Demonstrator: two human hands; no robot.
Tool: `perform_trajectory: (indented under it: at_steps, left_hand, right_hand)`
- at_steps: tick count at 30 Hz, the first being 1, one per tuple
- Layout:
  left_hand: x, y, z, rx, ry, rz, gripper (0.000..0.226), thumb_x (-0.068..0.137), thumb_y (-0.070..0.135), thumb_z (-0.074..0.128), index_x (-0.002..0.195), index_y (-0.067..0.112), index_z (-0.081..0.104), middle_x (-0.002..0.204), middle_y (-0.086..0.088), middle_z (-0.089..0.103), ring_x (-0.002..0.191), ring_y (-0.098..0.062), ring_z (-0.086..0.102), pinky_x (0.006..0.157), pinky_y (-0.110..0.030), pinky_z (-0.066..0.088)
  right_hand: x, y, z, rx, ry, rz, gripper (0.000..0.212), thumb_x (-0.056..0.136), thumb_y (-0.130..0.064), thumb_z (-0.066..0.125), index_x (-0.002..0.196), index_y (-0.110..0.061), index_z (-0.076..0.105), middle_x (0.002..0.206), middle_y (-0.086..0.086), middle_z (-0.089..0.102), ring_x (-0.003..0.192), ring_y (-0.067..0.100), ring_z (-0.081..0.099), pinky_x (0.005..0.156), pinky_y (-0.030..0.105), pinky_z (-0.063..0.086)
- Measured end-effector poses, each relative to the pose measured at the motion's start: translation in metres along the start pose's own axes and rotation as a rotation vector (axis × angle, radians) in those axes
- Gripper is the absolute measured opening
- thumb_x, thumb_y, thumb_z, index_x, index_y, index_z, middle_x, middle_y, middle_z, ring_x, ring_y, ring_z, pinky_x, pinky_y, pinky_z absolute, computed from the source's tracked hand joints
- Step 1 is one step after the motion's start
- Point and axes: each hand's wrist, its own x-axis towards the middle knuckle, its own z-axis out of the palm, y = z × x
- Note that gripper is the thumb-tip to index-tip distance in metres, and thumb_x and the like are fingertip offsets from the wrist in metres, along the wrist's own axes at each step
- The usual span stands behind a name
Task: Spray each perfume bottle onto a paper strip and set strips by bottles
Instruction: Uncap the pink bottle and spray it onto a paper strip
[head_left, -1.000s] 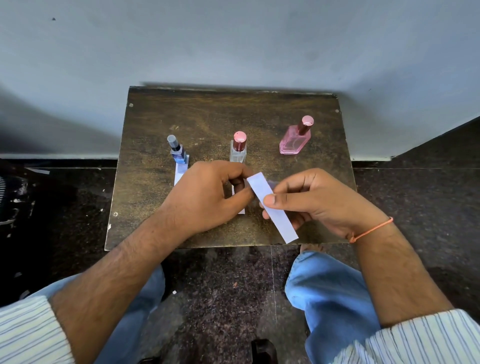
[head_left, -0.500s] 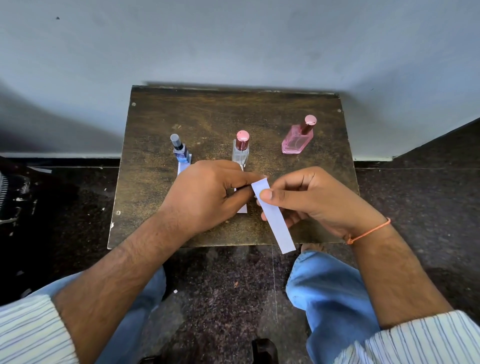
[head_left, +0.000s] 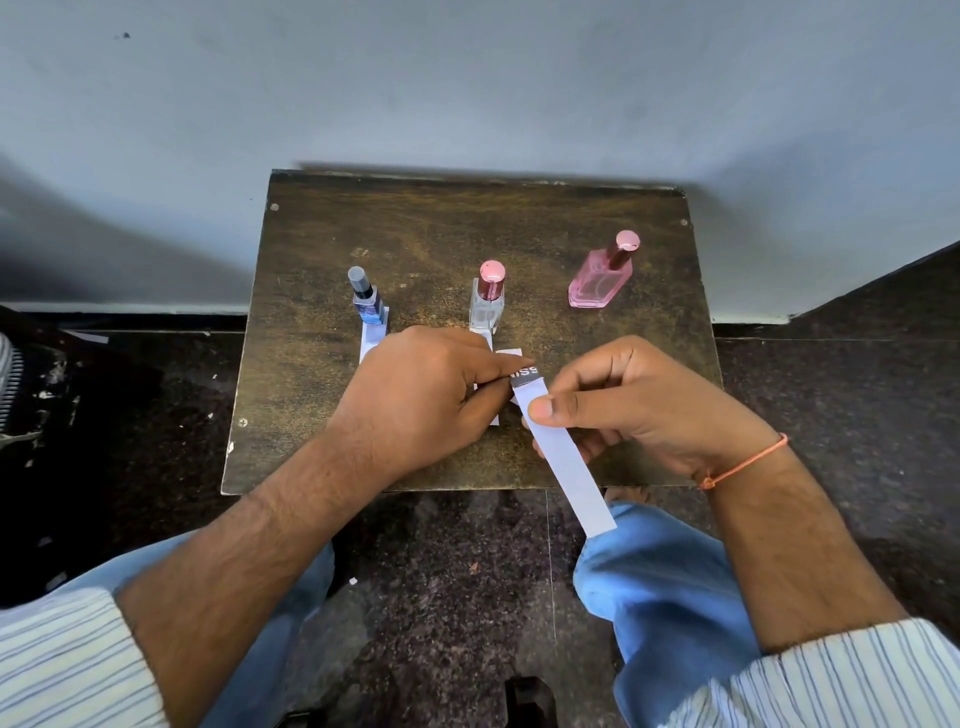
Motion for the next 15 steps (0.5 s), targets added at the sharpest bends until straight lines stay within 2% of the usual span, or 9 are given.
perform_trajectory:
  at_steps: [3, 9, 12, 15]
  left_hand:
    - [-0.001, 0.001, -0.001, 0.037, 0.014, 0.005, 0.035, 0.097, 0.035, 0.057, 0.118, 0.027, 0.084, 0.088, 0.007, 0.082, 0.079, -0.020, 0.079, 0.060, -0.038, 0.062]
    - [-0.001, 0.005, -0.004, 0.064, 0.066, 0.007, 0.035, 0.097, 0.035, 0.057, 0.116, 0.026, 0.085, 0.082, 0.007, 0.080, 0.075, -0.020, 0.078, 0.054, -0.037, 0.060]
    - [-0.001, 0.013, -0.004, 0.068, 0.080, -0.021, 0.032, 0.097, 0.034, 0.060, 0.114, 0.027, 0.086, 0.077, 0.008, 0.076, 0.070, -0.020, 0.076, 0.051, -0.036, 0.058]
    - [0.001, 0.014, -0.009, 0.085, 0.078, -0.095, 0.023, 0.100, 0.034, 0.065, 0.106, 0.028, 0.086, 0.071, 0.010, 0.071, 0.064, -0.018, 0.070, 0.050, -0.035, 0.056]
  right_hand:
    - [0.000, 0.000, 0.000, 0.001, 0.012, -0.010, 0.016, 0.073, -0.025, 0.084, 0.076, -0.009, 0.084, 0.078, 0.014, 0.077, 0.064, 0.014, 0.071, 0.053, 0.021, 0.054]
    - [-0.001, 0.000, -0.002, 0.002, 0.014, -0.004, 0.012, 0.077, -0.021, 0.090, 0.077, -0.010, 0.085, 0.079, 0.015, 0.079, 0.072, 0.023, 0.073, 0.059, 0.028, 0.060]
    - [-0.002, -0.002, -0.003, 0.012, 0.006, -0.018, 0.016, 0.072, -0.025, 0.092, 0.077, -0.012, 0.085, 0.078, 0.013, 0.079, 0.077, 0.027, 0.074, 0.060, 0.029, 0.062]
    - [-0.005, -0.004, -0.005, -0.017, -0.071, -0.034, 0.006, 0.078, -0.021, 0.087, 0.074, -0.016, 0.086, 0.081, 0.014, 0.081, 0.079, 0.029, 0.076, 0.063, 0.031, 0.061]
